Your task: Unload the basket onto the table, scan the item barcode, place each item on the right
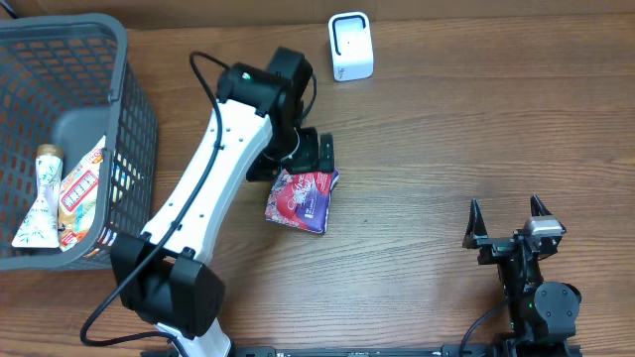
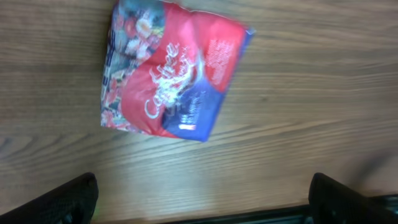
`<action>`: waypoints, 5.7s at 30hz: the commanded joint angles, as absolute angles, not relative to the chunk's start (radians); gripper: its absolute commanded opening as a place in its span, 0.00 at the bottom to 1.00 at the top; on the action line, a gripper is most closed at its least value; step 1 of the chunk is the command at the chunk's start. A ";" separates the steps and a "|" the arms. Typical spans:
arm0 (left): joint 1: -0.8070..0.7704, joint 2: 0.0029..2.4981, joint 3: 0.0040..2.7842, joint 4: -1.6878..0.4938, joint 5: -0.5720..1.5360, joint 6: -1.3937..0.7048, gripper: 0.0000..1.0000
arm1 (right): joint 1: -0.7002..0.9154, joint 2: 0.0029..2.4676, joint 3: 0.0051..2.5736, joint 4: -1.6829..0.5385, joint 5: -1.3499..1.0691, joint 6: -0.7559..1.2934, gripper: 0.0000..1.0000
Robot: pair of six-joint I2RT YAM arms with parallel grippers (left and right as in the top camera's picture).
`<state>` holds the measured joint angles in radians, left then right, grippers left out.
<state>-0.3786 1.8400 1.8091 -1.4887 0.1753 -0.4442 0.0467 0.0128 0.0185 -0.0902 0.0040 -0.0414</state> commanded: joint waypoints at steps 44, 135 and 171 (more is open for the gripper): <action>-0.436 1.725 2.063 -1.171 0.330 -0.389 1.00 | 0.052 0.003 0.008 -0.083 0.006 -0.046 1.00; 0.680 2.043 2.175 -1.519 -0.014 -0.337 1.00 | 0.052 0.003 0.008 -0.083 0.006 -0.046 1.00; 0.680 2.132 2.175 -1.513 -0.010 -0.337 1.00 | 0.052 0.003 0.008 -0.083 0.007 -0.046 1.00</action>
<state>0.6807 2.1254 2.1780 -1.5150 0.0025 -0.3222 0.0467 0.0128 0.0185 -0.0898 0.0048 -0.0418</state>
